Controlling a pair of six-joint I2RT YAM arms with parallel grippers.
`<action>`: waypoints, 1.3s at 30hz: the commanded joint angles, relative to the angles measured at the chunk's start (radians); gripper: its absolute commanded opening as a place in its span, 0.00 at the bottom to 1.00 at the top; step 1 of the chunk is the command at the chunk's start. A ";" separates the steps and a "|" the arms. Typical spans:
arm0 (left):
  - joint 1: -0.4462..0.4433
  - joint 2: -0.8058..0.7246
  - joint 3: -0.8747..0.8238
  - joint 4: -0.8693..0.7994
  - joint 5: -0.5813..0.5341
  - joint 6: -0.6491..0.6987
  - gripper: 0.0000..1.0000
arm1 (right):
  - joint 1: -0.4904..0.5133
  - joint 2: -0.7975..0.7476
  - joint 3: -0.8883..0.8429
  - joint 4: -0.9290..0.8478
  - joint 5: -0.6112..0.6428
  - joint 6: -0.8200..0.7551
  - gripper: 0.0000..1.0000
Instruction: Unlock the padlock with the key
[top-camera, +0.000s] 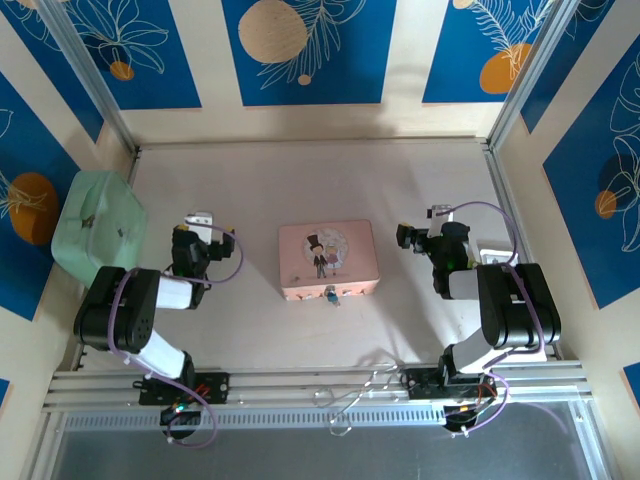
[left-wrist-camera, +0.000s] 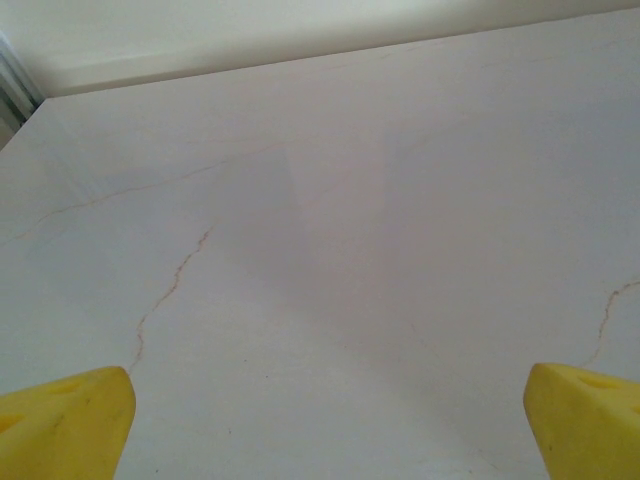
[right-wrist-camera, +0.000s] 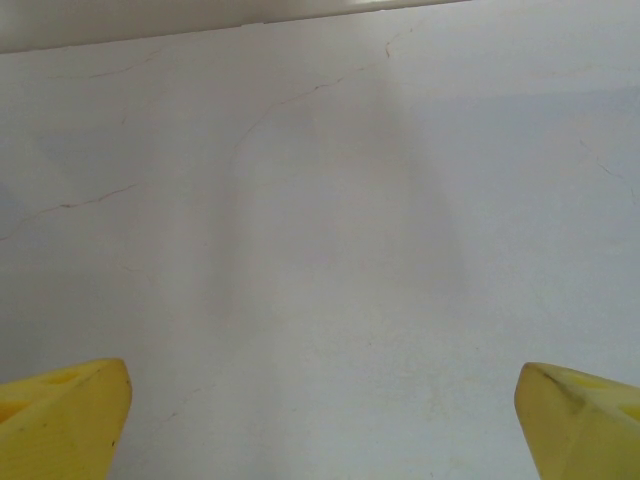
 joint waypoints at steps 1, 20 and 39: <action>-0.007 0.001 0.003 0.020 -0.005 0.006 0.99 | -0.004 -0.012 0.020 0.017 -0.011 -0.002 0.99; -0.017 -0.405 0.438 -0.893 -0.225 -0.316 0.99 | -0.004 -0.286 0.573 -1.194 0.203 0.530 0.99; -0.867 -0.598 0.318 -1.273 -0.089 -0.981 0.87 | 0.948 -0.520 0.486 -1.646 0.367 0.893 0.91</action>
